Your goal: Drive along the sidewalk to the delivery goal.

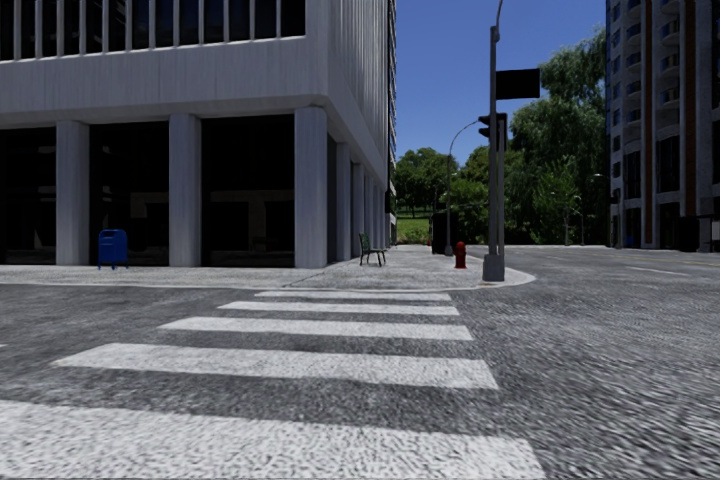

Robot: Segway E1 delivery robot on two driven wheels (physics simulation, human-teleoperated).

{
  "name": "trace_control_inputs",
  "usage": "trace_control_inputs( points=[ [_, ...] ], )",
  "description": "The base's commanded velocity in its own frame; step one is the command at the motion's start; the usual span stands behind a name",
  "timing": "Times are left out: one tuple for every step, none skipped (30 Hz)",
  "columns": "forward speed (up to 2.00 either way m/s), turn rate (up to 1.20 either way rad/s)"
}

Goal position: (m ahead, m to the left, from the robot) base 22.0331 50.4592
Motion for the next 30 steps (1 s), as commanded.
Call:
trace_control_inputs(
  points=[
    [2.0, 0.0],
    [2.0, 0.0],
    [2.0, 0.0],
    [2.0, 0.0],
    [2.0, 0.0],
    [2.0, 0.0],
    [2.0, 0.0],
    [2.0, 0.0],
    [2.0, 0.0],
    [2.0, 0.0],
    [2.0, 0.0],
    [2.0, 0.0],
    [2.0, 0.0],
    [2.0, 0.0],
    [2.0, 0.0],
    [2.0, 0.0],
    [2.0, 0.0],
    [2.0, 0.0],
    [2.0, 0.0],
    [2.0, 0.0],
    [2.0, 0.0],
    [2.0, 0.0],
    [2.0, 0.0],
    [2.0, 0.0],
    [2.0, 0.0],
    [2.0, 0.0],
    [2.0, 0.0],
    [2.0, 0.0],
    [2.0, 0.0],
    [2.0, 0.0]
  ],
)
